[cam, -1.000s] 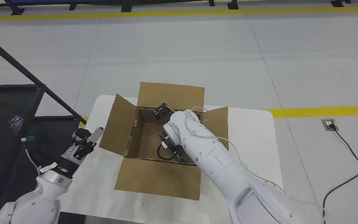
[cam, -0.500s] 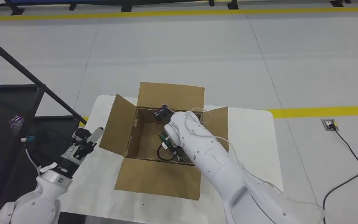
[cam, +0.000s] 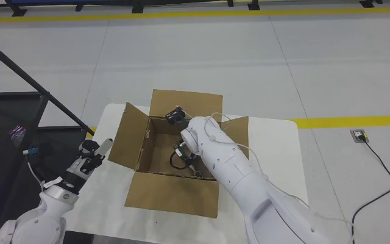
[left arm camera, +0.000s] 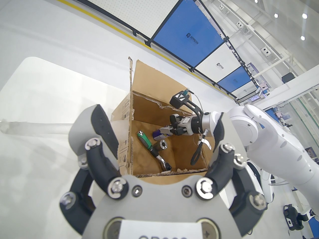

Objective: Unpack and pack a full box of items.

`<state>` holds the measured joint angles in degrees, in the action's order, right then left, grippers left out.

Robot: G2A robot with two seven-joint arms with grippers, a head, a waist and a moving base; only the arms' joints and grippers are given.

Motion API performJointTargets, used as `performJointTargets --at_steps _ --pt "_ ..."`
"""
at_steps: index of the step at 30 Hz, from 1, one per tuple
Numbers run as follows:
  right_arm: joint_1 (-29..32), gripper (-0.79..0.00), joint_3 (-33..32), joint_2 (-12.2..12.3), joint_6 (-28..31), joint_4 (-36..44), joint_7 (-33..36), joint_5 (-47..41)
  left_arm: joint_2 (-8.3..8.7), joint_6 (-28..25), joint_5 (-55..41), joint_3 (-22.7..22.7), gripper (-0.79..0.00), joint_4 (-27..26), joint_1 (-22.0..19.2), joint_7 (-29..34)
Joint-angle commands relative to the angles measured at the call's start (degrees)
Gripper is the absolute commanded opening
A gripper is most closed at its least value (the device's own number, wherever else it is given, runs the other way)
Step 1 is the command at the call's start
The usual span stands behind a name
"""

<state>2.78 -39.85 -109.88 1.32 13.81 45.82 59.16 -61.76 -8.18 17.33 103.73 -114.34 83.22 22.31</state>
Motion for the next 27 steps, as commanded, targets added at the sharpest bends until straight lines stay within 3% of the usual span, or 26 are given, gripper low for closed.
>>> performJointTargets --at_steps 1,8,9,12,19,23,27 --pt "0.0 -0.246 -0.3 0.2 -0.1 0.8 -1.4 0.0 0.00 0.0 0.0 0.0 0.000 0.0 0.0 0.0" --pt "1.7 -0.219 -1.5 1.7 -2.5 7.4 -5.9 1.5 0.00 0.0 0.0 0.0 0.000 0.0 0.0 0.0" --pt "2.4 -0.191 -1.8 2.1 -3.1 9.0 -6.5 1.9 0.00 0.0 0.0 0.0 0.000 0.0 0.0 0.0" --pt "5.0 0.000 -2.9 3.6 -4.4 15.5 -7.3 3.7 0.00 0.0 0.0 0.0 0.000 0.0 0.0 0.0" --pt "17.2 0.000 -6.8 9.1 -8.6 43.0 1.2 15.9 0.00 0.0 0.0 0.0 0.000 0.0 0.0 0.0" --pt "27.1 0.000 -10.4 12.1 -7.0 60.8 6.7 23.3 0.00 0.0 0.0 0.0 0.000 0.0 0.0 0.0" --pt "29.7 0.000 -11.1 12.7 -6.5 64.9 7.8 26.1 0.00 0.0 0.0 0.0 0.000 0.0 0.0 0.0"
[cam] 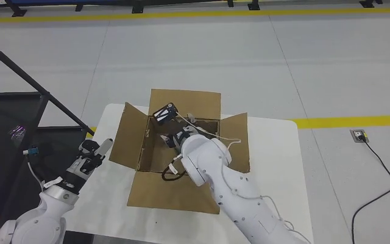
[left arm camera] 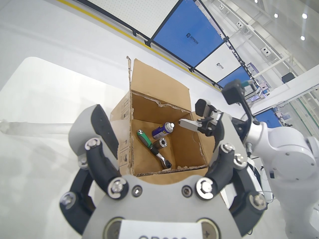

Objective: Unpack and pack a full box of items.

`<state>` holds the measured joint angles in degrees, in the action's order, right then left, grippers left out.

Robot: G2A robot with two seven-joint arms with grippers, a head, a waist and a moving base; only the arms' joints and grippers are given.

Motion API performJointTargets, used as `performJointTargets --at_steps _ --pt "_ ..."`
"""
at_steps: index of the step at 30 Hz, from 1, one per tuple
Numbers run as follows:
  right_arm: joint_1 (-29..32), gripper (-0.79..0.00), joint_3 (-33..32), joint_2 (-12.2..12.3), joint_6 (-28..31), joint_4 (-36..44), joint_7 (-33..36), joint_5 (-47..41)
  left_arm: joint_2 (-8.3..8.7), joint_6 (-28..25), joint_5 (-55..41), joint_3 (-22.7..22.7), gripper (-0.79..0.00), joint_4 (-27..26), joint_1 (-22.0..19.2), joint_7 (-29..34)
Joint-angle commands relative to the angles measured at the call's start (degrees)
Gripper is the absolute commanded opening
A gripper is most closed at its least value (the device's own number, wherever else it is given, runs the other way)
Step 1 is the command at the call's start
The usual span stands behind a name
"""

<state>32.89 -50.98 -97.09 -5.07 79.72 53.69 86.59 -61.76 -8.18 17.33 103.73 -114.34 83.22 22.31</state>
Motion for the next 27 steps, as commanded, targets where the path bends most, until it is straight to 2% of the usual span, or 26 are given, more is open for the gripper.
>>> performJointTargets --at_steps 1,7,8,12,15,19,23,27 --pt "-0.4 0.000 0.1 0.0 -0.1 -1.0 -0.1 -1.3 0.00 0.0 0.0 0.0 0.000 0.0 0.0 0.0" --pt "-0.2 0.000 0.0 0.0 -0.1 -1.2 -0.4 -1.4 -0.11 0.1 -1.1 -0.9 0.000 1.4 0.5 0.1" --pt "0.4 0.000 -0.9 0.0 -0.2 -1.6 -1.9 -2.5 -0.21 -0.3 -2.8 -1.5 0.000 2.9 0.3 0.0" --pt "1.3 0.000 -6.0 0.2 2.5 -0.9 -6.5 -10.8 -0.31 -1.3 0.6 -3.4 0.000 7.4 -2.1 -3.0" --pt "3.7 0.000 -11.0 0.8 5.2 3.3 -9.5 -17.1 -0.26 -3.2 1.4 -4.9 0.000 10.9 -4.8 -2.3" --pt "8.6 0.000 -17.7 1.9 9.6 10.3 -10.8 -23.9 -0.18 -7.1 -2.8 -6.4 0.000 14.3 -8.2 1.5" --pt "14.0 0.000 -23.2 3.0 11.9 17.0 -10.3 -28.0 -0.08 -10.1 -3.0 -7.7 0.000 14.3 -9.3 3.7" --pt "17.3 0.000 -28.7 4.0 13.6 21.3 -6.7 -33.1 -0.01 -11.8 -3.7 -9.2 0.000 13.5 -9.6 6.1"
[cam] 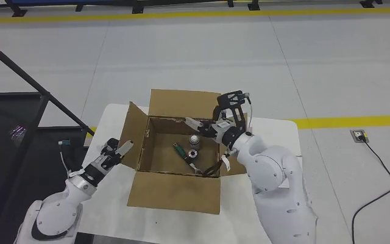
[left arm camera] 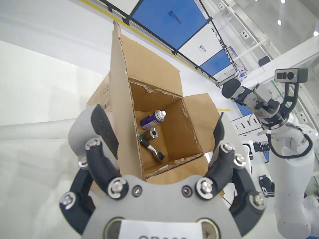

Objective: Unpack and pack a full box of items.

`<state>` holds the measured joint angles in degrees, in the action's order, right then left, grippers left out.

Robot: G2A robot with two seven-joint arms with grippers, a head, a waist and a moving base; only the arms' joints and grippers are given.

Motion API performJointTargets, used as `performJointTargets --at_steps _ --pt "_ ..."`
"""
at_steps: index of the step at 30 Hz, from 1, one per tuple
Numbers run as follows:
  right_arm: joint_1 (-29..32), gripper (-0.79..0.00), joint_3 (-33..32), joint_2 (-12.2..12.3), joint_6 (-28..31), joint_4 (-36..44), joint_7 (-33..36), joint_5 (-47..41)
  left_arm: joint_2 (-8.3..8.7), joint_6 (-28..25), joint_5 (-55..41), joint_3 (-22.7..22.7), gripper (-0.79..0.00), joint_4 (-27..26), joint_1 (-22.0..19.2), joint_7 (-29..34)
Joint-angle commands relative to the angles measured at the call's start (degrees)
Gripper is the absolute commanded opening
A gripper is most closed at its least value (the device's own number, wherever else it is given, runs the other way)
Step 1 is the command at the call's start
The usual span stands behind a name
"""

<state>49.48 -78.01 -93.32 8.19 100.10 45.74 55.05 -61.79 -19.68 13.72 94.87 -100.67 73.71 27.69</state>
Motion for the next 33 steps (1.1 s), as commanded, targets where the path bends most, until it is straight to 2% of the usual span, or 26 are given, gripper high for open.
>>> performJointTargets --at_steps 1,5,9,14,20,24,33 --pt "1.4 0.000 -3.3 0.5 0.4 1.9 2.6 -2.8 0.04 -0.5 -0.1 -0.8 0.000 -0.5 -0.1 1.3" --pt "4.1 0.000 -9.6 1.7 -0.9 5.9 7.2 -5.2 0.08 -1.6 -1.4 -2.8 0.000 -1.1 -0.4 4.3" --pt "8.5 0.000 -16.2 2.5 -1.9 9.6 6.6 -9.5 0.07 -1.9 -0.3 -5.5 0.000 -0.6 -1.4 6.3" --pt "11.3 0.000 -20.2 3.5 -1.3 7.9 9.8 -15.0 -0.12 -1.2 0.4 -9.3 0.000 1.6 -4.0 8.3" --pt "7.2 0.000 -21.1 4.8 4.3 -3.1 17.0 -26.2 -0.39 0.0 1.5 -13.1 0.000 4.5 -7.2 9.7" --pt "3.5 0.000 -19.7 5.6 8.0 -9.6 21.4 -30.3 -0.52 0.6 1.5 -14.5 0.000 6.4 -8.7 10.0" --pt "-2.3 0.000 -15.6 6.9 15.5 -15.8 26.5 -40.6 -0.67 1.5 1.2 -16.2 0.000 9.2 -10.7 9.8"
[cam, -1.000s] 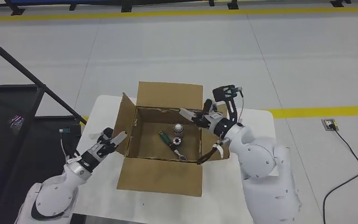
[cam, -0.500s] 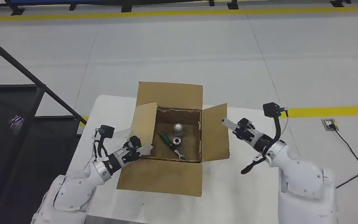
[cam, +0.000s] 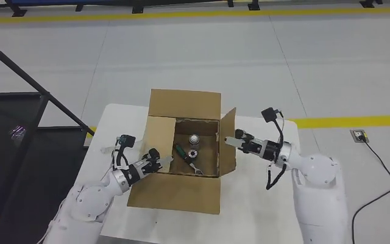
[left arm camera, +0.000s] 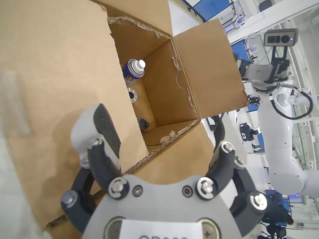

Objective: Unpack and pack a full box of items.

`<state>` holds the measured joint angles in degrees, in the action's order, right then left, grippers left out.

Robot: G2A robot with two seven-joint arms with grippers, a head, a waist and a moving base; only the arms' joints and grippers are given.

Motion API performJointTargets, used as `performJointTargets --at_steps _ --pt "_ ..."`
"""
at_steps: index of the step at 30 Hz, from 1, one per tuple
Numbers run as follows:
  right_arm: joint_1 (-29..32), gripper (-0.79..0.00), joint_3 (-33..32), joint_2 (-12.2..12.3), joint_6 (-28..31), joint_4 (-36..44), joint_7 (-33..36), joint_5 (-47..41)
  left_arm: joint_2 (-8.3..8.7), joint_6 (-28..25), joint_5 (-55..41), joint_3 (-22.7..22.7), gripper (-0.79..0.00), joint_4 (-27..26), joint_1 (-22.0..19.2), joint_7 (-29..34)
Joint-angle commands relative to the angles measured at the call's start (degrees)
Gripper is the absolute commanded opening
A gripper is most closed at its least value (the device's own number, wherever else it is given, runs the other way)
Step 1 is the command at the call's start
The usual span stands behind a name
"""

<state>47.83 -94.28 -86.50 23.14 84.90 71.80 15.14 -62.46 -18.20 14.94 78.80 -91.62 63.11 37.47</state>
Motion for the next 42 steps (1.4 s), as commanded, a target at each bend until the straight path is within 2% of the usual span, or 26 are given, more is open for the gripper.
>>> performJointTargets --at_steps 1,14,18,23,26,30,38,40,42 --pt "-1.3 0.000 1.4 0.2 0.7 -1.2 0.6 -0.7 0.01 0.0 -0.1 -0.1 0.000 0.2 -0.1 -0.1" --pt "-10.6 0.000 14.7 0.3 1.1 -14.8 -3.9 3.0 0.24 -0.3 -2.1 0.9 0.000 -0.1 1.0 -1.3" --pt "-12.5 0.000 17.4 0.2 1.0 -18.6 -5.5 3.9 0.61 -1.2 -3.3 3.6 0.000 -1.8 2.6 -2.3" --pt "-14.0 0.000 19.9 0.3 0.5 -22.5 -7.5 5.0 1.43 -2.6 -8.4 9.9 0.000 -3.0 5.8 -1.1" --pt "-14.7 0.000 21.3 0.3 1.0 -24.0 -8.4 5.5 2.07 -3.6 -12.6 13.8 0.000 -1.9 7.5 2.9" --pt "-15.4 0.000 22.8 0.4 1.6 -25.2 -9.1 6.2 3.11 -5.3 -15.6 17.2 0.000 1.1 8.9 12.5" --pt "-16.2 0.000 24.8 0.8 0.9 -25.9 -10.7 7.8 4.95 -10.4 -25.6 19.4 0.000 7.7 9.2 34.5" --pt "-16.4 0.000 25.1 0.9 0.8 -26.0 -10.9 7.5 5.39 -10.4 -27.1 19.3 0.000 8.5 9.2 38.2" --pt "-16.6 0.000 25.2 1.1 0.8 -26.0 -11.0 7.3 5.92 -9.4 -27.8 18.6 0.000 7.9 9.5 39.2"
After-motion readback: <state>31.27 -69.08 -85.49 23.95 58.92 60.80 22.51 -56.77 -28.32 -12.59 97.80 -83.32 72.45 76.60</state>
